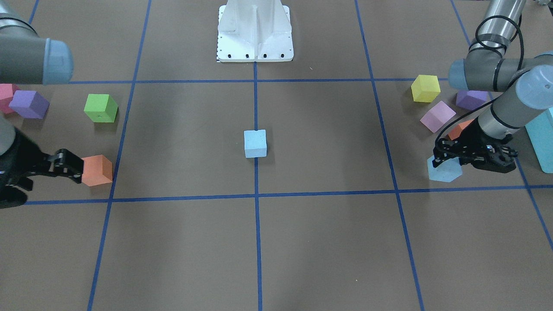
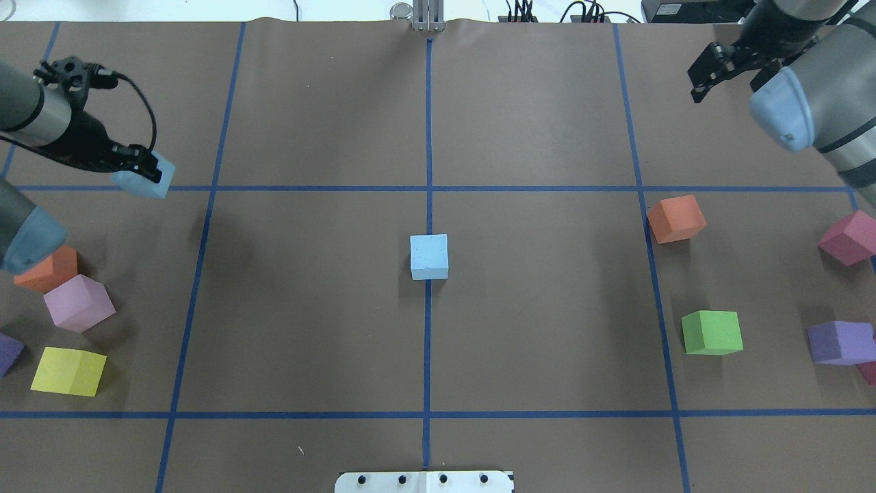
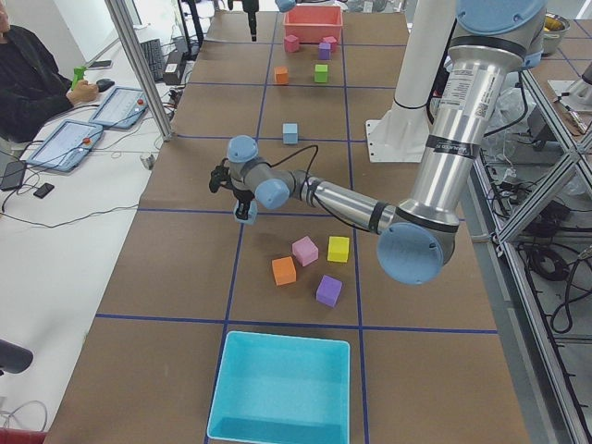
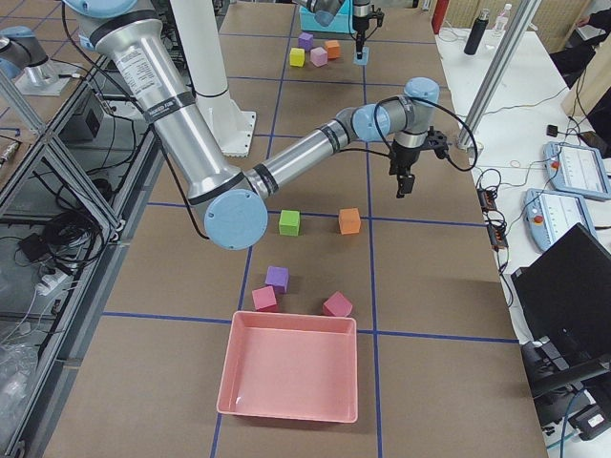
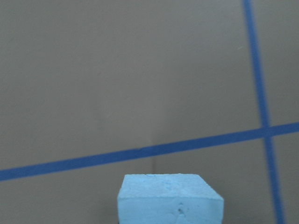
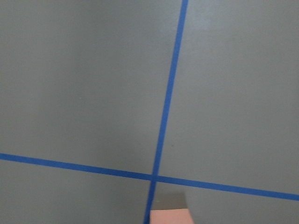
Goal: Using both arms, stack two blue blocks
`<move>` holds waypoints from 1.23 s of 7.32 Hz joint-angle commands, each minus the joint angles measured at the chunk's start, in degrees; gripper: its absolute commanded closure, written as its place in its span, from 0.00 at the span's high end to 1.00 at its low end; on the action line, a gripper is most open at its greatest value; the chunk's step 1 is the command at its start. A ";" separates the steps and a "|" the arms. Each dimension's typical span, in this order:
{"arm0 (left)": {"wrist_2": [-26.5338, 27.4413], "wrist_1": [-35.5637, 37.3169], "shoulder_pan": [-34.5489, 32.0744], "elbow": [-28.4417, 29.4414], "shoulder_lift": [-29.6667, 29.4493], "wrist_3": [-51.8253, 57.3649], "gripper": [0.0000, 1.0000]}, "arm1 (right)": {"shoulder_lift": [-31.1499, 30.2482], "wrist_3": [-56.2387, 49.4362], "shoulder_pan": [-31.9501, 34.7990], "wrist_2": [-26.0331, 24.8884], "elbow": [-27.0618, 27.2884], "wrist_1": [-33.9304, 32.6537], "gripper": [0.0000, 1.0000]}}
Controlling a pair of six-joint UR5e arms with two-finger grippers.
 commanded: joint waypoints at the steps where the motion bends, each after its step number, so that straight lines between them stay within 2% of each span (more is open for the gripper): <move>1: 0.59 16.63 7.38 -6.16 -13.60 -4.80 0.49 | -2.86 -13.31 8.48 -0.05 -4.33 0.07 1.00; 3: 4.18 15.80 14.61 -5.11 -19.17 -9.48 0.49 | -3.40 -17.49 11.58 -1.37 -7.57 0.33 1.00; 4: 4.37 15.79 16.47 -2.68 -22.41 -10.89 0.49 | -3.93 -20.03 12.90 -1.90 -8.29 0.51 1.00; 6: 6.03 14.66 18.49 6.00 -30.76 -14.57 0.49 | -4.28 -21.28 14.05 -2.25 -9.26 0.68 1.00; 7: 8.83 11.95 20.51 8.83 -32.45 -17.12 0.49 | -4.63 -21.28 14.14 -2.25 -9.17 0.69 1.00; 9: 10.42 10.69 23.41 9.48 -32.82 -19.77 0.49 | -4.72 -21.28 14.14 -2.26 -9.17 0.77 1.00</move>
